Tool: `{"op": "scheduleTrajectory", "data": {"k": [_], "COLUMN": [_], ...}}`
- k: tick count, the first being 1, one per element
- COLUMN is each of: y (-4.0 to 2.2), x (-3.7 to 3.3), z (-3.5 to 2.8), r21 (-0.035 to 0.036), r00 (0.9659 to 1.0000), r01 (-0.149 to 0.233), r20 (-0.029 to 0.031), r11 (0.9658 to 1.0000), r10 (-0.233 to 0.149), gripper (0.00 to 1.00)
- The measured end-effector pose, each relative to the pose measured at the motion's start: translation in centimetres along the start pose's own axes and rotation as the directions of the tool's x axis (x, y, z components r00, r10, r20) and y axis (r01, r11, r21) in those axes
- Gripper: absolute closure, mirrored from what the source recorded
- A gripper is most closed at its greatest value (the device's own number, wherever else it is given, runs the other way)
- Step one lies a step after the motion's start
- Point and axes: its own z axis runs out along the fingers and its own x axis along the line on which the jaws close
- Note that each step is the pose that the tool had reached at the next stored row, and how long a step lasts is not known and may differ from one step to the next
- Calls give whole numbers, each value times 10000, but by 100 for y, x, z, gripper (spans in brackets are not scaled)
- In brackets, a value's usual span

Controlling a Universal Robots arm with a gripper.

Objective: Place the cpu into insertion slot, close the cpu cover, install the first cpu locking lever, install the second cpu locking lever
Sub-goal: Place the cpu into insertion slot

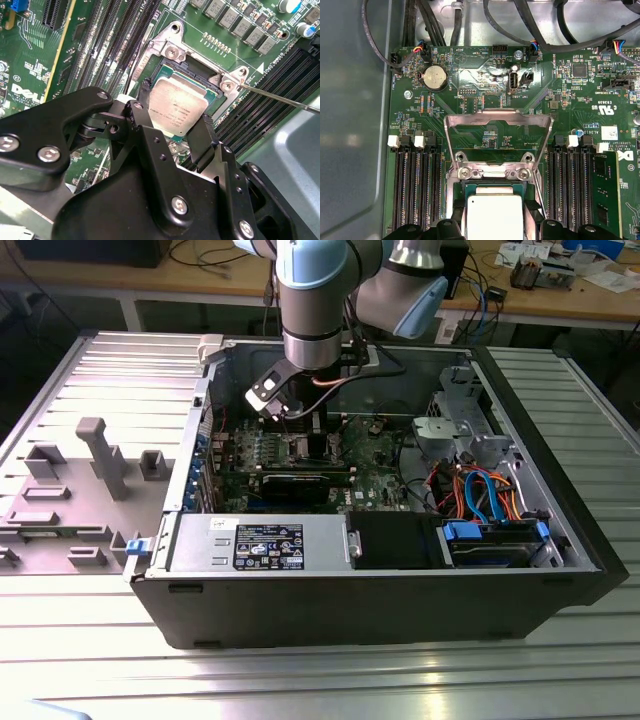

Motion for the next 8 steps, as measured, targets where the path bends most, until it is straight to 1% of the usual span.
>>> {"op": "scheduleTrajectory", "data": {"k": [8], "y": [0], "x": [0], "z": [2], "r21": [0], "r00": [10000], "r01": [0], "r20": [0], "r11": [10000], "r10": [0], "gripper": [46]}}
